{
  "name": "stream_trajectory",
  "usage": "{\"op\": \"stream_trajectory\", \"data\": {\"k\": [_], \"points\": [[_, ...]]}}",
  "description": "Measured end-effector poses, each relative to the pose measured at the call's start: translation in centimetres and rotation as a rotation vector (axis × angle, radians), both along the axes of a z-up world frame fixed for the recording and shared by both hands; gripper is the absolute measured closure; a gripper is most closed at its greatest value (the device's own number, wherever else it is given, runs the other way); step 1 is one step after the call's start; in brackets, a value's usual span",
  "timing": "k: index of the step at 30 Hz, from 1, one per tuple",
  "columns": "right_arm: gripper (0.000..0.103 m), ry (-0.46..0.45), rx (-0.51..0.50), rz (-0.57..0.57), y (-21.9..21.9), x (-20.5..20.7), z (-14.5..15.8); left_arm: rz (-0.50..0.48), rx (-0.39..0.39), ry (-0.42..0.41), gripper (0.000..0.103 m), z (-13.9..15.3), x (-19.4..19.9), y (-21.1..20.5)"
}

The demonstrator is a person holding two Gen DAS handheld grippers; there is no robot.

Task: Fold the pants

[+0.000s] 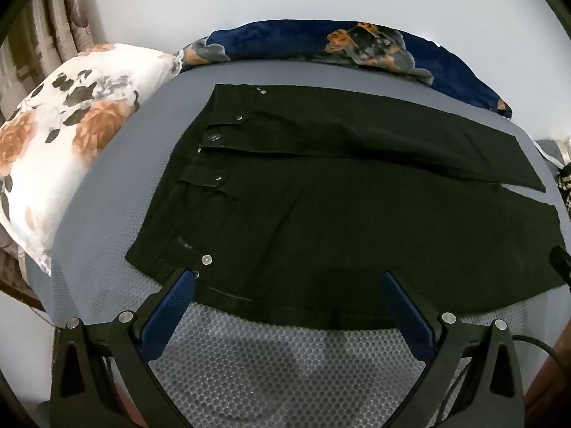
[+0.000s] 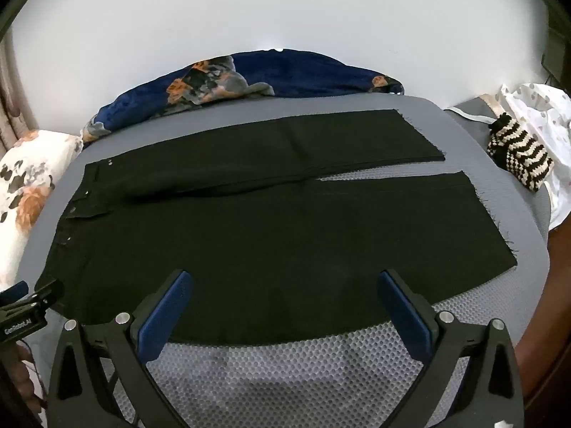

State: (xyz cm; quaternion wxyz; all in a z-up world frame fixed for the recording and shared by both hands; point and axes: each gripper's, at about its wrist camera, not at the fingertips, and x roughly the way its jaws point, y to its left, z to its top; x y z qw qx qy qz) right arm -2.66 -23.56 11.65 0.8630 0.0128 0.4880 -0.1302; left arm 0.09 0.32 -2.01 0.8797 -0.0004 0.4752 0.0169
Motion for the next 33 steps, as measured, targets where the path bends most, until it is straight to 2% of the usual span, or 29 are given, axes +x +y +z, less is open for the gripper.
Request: {"op": "stream_trajectory", "data": {"k": [33], "points": [[0.000, -0.014, -0.015, 0.039, 1.6, 0.3, 0.2, 0.003, 0.013, -0.003, 0.000, 1.0, -0.1, 0.7]]}}
